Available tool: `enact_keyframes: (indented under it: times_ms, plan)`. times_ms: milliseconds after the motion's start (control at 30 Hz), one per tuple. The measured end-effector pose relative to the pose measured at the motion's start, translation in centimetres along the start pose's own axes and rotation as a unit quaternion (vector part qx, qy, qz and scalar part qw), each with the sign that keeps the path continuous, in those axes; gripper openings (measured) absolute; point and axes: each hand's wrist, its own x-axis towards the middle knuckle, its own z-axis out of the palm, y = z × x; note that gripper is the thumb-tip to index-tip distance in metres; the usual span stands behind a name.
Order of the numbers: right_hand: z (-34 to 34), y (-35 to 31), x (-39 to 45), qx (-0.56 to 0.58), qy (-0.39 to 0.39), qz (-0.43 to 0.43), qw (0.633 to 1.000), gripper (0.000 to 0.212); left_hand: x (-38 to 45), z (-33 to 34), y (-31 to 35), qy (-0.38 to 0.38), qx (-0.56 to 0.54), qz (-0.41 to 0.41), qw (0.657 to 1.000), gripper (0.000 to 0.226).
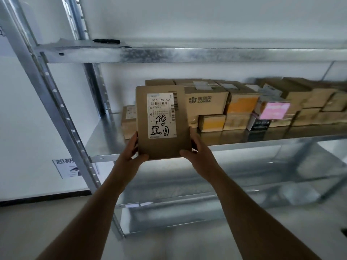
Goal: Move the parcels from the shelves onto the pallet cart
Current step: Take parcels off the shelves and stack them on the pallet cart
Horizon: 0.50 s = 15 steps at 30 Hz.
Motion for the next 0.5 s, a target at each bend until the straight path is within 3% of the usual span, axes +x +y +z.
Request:
enact_keyframes:
  times_ms: [200, 500]
  plan:
    - [-8.3, 1.9, -6.3, 0.020, 0.063, -0.007, 0.998, 0.066, -0.7, 9.4, 2.1, -0.050, -0.039, 0.013, 0.998, 0.071]
    - [-19.1, 4.6, -13.9, 0.043, 0.193, 0.013, 0.980, 0.073, 1.1, 22.4, 4.5, -0.161, -0.032, 0.029, 0.986, 0.073]
